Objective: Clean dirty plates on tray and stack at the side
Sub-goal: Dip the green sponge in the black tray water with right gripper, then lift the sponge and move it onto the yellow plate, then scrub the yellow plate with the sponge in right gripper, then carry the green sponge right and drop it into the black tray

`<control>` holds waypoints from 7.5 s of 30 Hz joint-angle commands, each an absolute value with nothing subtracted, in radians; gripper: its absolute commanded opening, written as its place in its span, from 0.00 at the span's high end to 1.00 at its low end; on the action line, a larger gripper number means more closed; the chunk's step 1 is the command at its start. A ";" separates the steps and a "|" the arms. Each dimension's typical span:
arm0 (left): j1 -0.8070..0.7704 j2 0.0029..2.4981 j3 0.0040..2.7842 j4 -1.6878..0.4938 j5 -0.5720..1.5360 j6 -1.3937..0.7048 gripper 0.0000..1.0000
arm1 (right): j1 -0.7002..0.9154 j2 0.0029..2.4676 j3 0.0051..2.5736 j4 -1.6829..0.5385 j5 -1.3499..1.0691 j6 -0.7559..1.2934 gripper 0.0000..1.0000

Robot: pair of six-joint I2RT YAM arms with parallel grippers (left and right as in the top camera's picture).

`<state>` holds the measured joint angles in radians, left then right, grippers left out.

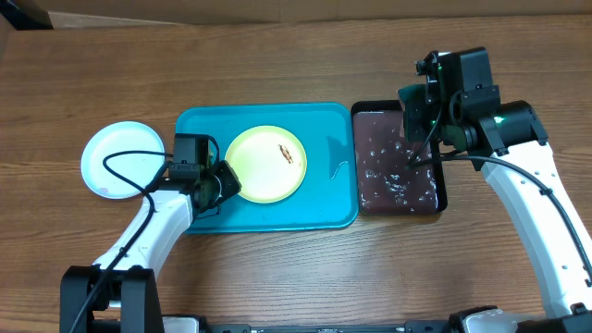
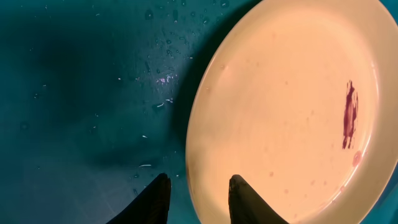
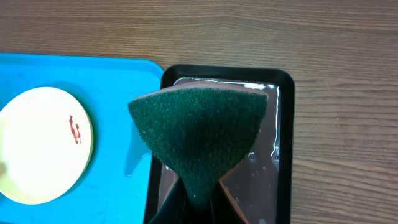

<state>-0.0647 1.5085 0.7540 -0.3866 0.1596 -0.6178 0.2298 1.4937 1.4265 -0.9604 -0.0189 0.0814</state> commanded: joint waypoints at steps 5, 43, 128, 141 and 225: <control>-0.073 1.519 0.740 -0.360 0.123 -0.609 0.67 | 0.230 1.489 1.426 -0.953 -0.020 0.078 0.96; -0.072 1.601 0.791 -0.360 0.184 -0.605 0.96 | 0.230 1.489 1.414 -0.980 -0.021 0.078 0.96; -0.072 1.601 0.791 -0.416 0.259 -0.602 0.96 | 0.788 2.104 1.531 -0.603 0.362 0.056 0.96; -0.072 1.601 0.791 -0.415 0.259 -0.598 0.96 | 0.791 2.111 1.509 -0.605 0.439 0.078 0.96; -0.073 1.646 0.788 -0.398 0.146 -0.598 0.66 | -0.004 2.065 1.805 -1.217 -0.112 0.176 0.31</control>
